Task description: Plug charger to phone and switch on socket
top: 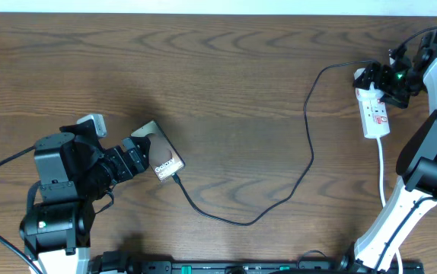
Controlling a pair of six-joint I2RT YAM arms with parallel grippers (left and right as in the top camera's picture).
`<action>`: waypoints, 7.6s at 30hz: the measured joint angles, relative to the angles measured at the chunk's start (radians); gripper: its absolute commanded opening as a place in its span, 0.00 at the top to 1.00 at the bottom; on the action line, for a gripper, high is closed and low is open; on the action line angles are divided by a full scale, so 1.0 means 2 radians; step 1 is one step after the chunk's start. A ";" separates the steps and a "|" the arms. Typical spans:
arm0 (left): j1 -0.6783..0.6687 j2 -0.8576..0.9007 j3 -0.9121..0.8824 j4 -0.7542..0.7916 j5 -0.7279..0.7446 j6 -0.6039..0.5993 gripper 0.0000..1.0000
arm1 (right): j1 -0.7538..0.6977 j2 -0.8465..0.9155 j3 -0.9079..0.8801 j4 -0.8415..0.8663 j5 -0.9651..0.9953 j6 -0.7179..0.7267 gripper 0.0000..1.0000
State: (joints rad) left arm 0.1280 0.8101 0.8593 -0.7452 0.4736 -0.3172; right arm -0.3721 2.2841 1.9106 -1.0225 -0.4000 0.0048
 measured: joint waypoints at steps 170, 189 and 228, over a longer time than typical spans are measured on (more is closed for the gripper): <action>-0.040 -0.400 -0.424 0.364 -0.188 0.015 0.11 | 0.001 -0.326 0.032 -0.136 0.130 0.126 0.01; -0.040 -0.400 -0.421 0.360 -0.187 0.015 0.11 | 0.171 -0.704 -0.454 0.430 0.130 0.075 0.01; -0.040 -0.400 -0.420 0.360 -0.187 0.015 0.11 | 0.192 -1.134 -0.952 0.478 0.169 0.048 0.01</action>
State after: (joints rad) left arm 0.0486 0.0105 0.0189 -0.0257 0.0986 -0.2871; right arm 0.0116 0.0154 0.0067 -0.0673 -0.0624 0.1009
